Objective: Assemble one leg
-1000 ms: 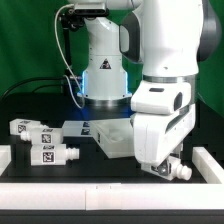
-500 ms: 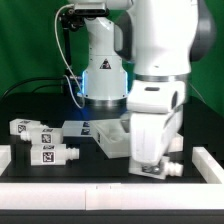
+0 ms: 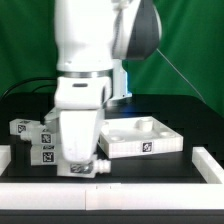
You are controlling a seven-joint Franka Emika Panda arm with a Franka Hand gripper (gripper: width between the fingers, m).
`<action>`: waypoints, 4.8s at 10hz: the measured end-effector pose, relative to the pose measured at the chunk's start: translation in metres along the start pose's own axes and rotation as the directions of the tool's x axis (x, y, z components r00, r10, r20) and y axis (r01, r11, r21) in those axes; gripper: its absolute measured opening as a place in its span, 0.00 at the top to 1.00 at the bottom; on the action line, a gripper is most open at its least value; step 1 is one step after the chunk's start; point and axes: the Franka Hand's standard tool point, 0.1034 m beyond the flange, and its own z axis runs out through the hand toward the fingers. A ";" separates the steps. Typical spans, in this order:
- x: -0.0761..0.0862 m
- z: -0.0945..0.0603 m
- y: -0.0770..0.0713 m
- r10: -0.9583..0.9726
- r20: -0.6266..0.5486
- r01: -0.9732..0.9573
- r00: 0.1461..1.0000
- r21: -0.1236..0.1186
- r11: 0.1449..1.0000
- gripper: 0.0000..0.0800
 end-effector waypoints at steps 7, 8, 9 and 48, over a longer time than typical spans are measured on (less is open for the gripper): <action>-0.032 0.000 0.022 -0.030 0.001 0.030 1.000 -0.012 0.999 0.41; -0.032 0.000 0.022 -0.029 0.001 0.029 1.000 -0.012 1.000 0.41; -0.030 -0.003 0.023 -0.002 0.000 0.002 1.000 -0.018 1.000 0.24; 0.006 -0.002 -0.134 0.993 0.070 -0.995 0.099 0.028 0.097 0.93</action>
Offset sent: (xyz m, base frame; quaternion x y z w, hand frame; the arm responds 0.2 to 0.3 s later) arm 0.0137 -0.0208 -0.0043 0.0137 0.0138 -0.0294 0.9994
